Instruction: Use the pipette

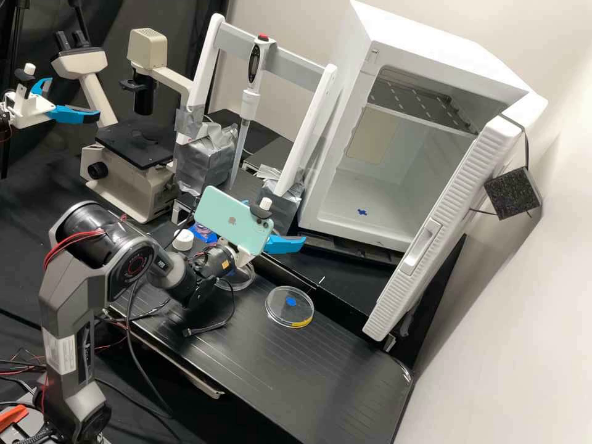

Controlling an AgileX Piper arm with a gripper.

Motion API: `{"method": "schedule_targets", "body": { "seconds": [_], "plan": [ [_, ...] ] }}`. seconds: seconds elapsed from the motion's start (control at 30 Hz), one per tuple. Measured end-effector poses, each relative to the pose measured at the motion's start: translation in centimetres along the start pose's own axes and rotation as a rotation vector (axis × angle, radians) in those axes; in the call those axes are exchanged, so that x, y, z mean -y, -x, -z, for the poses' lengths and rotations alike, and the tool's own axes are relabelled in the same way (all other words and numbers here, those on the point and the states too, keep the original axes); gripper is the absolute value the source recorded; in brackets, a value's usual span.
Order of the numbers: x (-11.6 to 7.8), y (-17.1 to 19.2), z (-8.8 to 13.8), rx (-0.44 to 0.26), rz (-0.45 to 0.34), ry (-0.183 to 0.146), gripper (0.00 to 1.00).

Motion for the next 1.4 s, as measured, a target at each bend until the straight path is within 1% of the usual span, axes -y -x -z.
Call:
{"method": "schedule_targets", "body": {
  "seconds": [0.27, 0.37, 0.47, 0.6, 0.7, 0.77, 0.8, 0.87, 0.9, 0.93, 1.03, 1.13, 1.17, 1.2, 1.23, 1.27, 1.3, 1.33, 1.4],
  "plan": [
    [0.0, 0.0, 0.0, -0.002, -0.002, 0.000, 1.00],
    [-0.1, 0.6, 0.0, -0.004, 0.002, 0.000, 1.00],
    [-0.8, 2.0, 0.5, -0.034, -0.003, -0.017, 1.00],
    [-2.4, 4.0, 2.3, -0.109, -0.048, -0.050, 1.00],
    [-3.5, 5.0, 3.9, -0.176, -0.086, -0.050, 1.00],
    [-4.0, 5.7, 5.5, -0.236, -0.103, -0.053, 1.00],
    [-4.4, 5.9, 6.7, -0.279, -0.114, -0.055, 1.00],
    [-4.7, 6.1, 8.1, -0.321, -0.110, -0.058, 1.00],
    [-5.1, 6.0, 9.3, -0.352, -0.111, -0.048, 1.00],
    [-5.2, 5.9, 10.2, -0.369, -0.108, -0.037, 1.00],
    [-5.5, 5.4, 12.4, -0.392, -0.090, -0.005, 1.00],
    [-5.6, 4.9, 14.2, -0.376, -0.066, 0.013, 1.00],
    [-5.7, 4.5, 15.3, -0.384, -0.064, 0.025, 1.00],
    [-5.7, 4.3, 15.7, -0.379, -0.059, 0.024, 1.00],
    [-5.6, 4.0, 16.2, -0.381, -0.055, 0.039, 1.00],
    [-5.7, 3.4, 17.1, -0.379, -0.054, 0.045, 1.00],
    [-5.5, 3.0, 17.5, -0.370, -0.043, 0.054, 1.00],
    [-5.4, 2.6, 17.9, -0.364, -0.036, 0.069, 1.00],
    [-5.5, 1.7, 18.9, -0.351, -0.032, 0.082, 1.00]
  ]
}}
